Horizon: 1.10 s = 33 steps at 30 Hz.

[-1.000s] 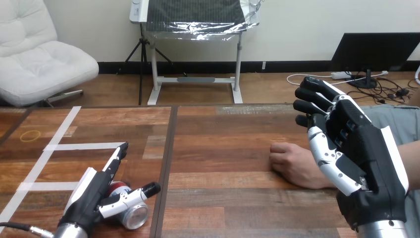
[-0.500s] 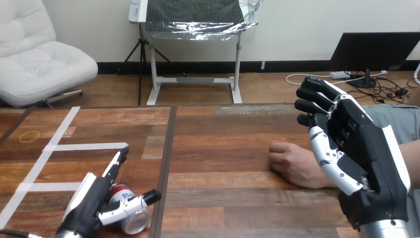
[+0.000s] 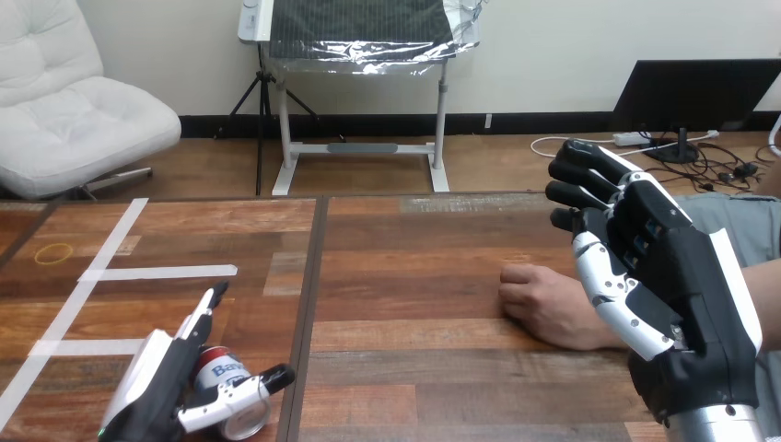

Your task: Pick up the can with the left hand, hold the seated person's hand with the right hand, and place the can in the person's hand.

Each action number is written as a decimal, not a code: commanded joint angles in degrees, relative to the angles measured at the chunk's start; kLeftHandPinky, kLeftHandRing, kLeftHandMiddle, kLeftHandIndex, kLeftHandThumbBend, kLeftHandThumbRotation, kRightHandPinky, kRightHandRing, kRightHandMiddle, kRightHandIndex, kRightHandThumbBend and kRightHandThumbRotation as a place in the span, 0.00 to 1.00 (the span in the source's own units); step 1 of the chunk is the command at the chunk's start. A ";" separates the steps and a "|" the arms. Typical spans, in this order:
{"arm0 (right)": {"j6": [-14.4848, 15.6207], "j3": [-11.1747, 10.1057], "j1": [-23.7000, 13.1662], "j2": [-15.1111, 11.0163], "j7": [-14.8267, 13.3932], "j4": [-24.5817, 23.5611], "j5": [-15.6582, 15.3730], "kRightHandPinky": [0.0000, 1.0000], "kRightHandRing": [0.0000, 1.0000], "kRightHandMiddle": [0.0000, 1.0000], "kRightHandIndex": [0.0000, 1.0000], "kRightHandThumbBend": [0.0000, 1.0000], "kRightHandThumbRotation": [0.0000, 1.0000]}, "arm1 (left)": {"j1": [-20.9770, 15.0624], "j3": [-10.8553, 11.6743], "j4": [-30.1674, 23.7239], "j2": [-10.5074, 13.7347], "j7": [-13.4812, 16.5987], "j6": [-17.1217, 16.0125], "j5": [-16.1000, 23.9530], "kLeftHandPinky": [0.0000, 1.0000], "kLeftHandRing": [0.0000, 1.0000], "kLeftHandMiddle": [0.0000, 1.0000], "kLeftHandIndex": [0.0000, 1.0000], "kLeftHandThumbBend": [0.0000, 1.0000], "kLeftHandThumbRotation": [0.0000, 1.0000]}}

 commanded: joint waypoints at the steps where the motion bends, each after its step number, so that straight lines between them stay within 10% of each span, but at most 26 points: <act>1: -0.38 -0.57 -3.46 -0.38 0.34 -2.16 -0.13 0.78 0.80 0.81 0.79 0.01 0.00 | 1.15 0.62 -2.35 2.86 2.93 1.22 2.39 0.96 1.00 1.00 1.00 1.00 0.67; 33: -0.38 -0.76 -3.96 -0.39 1.43 -1.85 -0.56 0.76 0.80 0.80 0.77 0.00 0.00 | 4.12 0.94 -5.29 3.10 5.14 1.21 2.59 0.98 1.00 1.00 1.00 1.00 0.68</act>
